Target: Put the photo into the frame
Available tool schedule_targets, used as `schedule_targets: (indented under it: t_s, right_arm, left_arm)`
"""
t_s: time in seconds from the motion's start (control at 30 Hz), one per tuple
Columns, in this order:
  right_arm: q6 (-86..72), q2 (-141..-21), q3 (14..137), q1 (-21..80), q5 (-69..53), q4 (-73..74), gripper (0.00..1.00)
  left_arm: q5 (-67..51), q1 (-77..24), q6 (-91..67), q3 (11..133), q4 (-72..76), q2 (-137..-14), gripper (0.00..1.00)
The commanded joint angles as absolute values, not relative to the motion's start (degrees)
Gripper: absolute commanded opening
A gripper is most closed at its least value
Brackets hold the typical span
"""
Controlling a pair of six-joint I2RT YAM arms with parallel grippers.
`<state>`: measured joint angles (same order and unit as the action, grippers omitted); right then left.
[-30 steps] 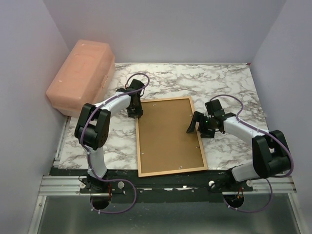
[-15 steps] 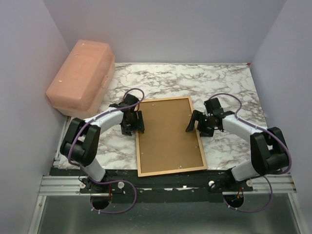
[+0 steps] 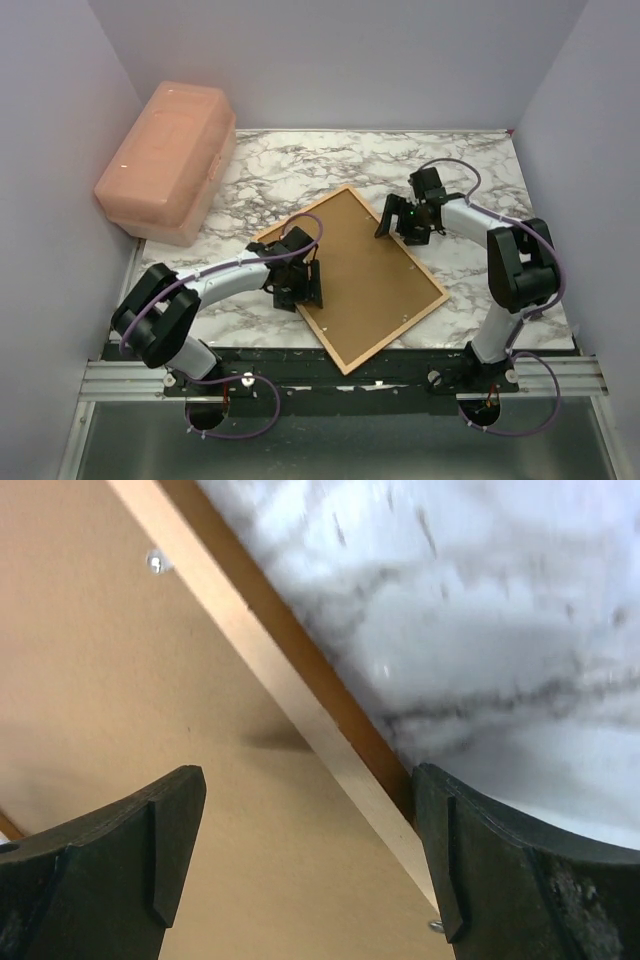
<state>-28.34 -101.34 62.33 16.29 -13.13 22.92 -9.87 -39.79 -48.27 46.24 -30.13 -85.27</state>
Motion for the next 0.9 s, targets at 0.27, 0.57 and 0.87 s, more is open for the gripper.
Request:
schedule_targets:
  t_s: [0.27, 0.57, 0.87]
  right_arm:
    - [-25.3, -109.9, 80.4, 18.2, -1.4, 29.7, 1.0]
    - [-27.5, -94.3, 72.0, 15.8, 2.2, 31.1, 1.0]
    - [-32.7, -74.3, 54.1, 15.6, 1.0, 37.1, 0.98]
  left_arm:
    - [-21.8, -52.6, -59.5, 51.4, -15.7, -91.8, 0.72]
    - [-27.1, -52.5, -55.9, 43.4, -10.3, -82.0, 0.76]
    - [-36.6, -41.9, -53.0, 39.3, -1.1, -75.3, 0.76]
